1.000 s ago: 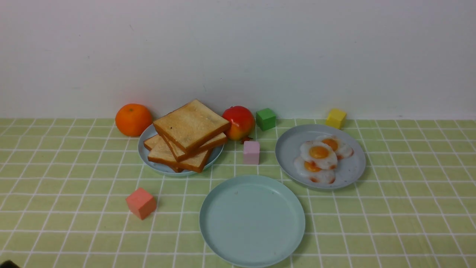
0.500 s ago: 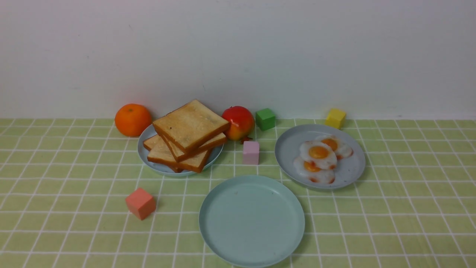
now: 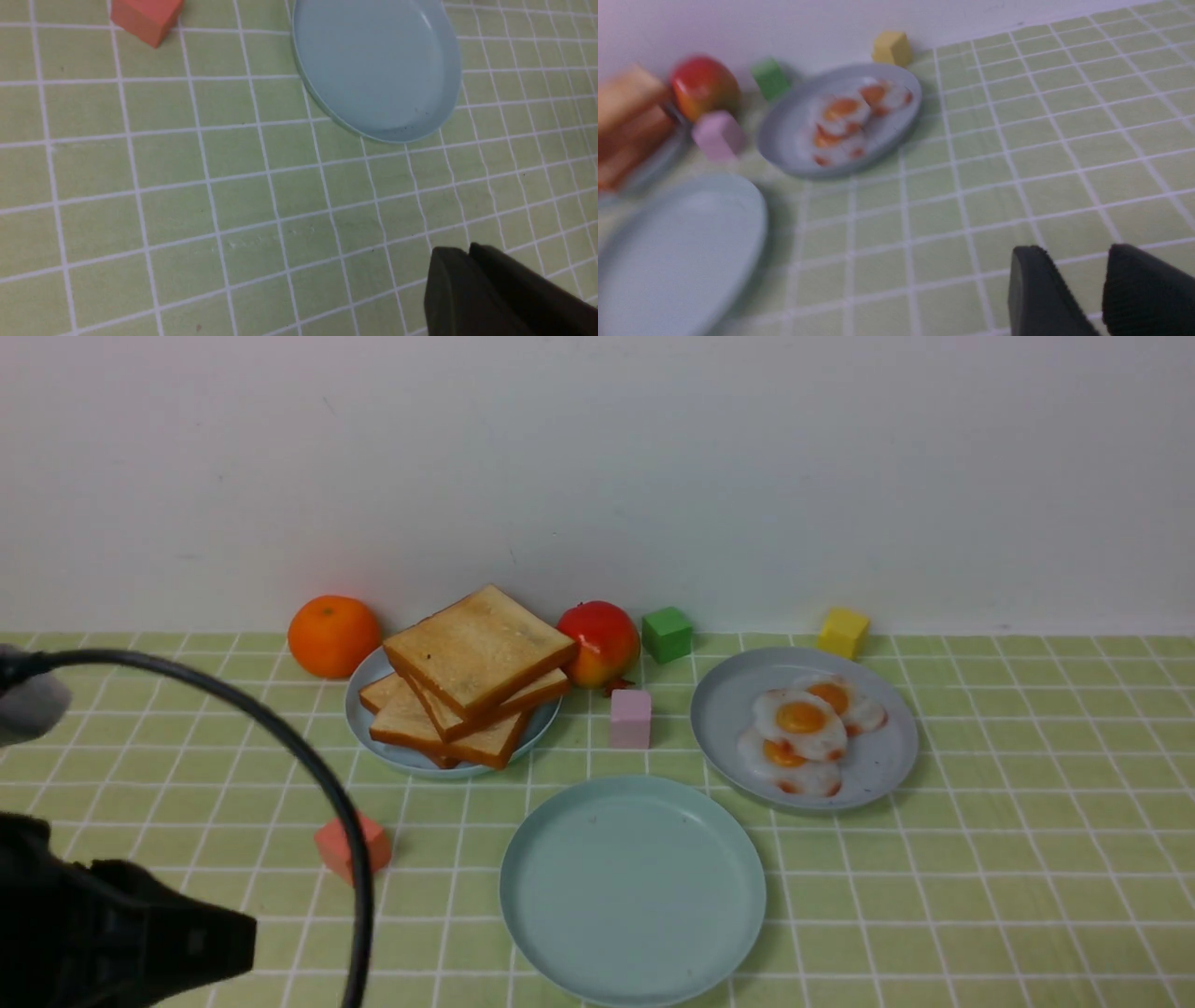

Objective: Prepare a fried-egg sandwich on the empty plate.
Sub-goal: Use the left arm to grab a slice of bread

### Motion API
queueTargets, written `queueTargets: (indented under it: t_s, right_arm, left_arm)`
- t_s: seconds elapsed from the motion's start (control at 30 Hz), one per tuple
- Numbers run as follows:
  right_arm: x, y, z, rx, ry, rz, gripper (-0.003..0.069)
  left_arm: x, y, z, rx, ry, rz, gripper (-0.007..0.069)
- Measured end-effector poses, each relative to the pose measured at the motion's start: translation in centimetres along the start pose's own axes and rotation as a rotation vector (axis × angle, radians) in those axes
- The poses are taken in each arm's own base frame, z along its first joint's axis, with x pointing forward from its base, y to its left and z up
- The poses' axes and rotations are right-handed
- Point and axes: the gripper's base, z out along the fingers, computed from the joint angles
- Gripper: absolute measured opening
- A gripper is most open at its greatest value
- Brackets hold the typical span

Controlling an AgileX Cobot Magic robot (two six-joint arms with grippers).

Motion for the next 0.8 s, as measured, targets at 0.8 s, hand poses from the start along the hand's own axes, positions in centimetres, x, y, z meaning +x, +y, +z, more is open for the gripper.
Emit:
queueTargets:
  t_s: [0.8]
  right_arm:
    - [-14.2, 10.4, -0.1, -0.342, 0.479, -0.373, -0.0001]
  left_arm:
    - [-12.5, -1.7, 14.8, -0.268, 0.147, 0.448, -0.0013]
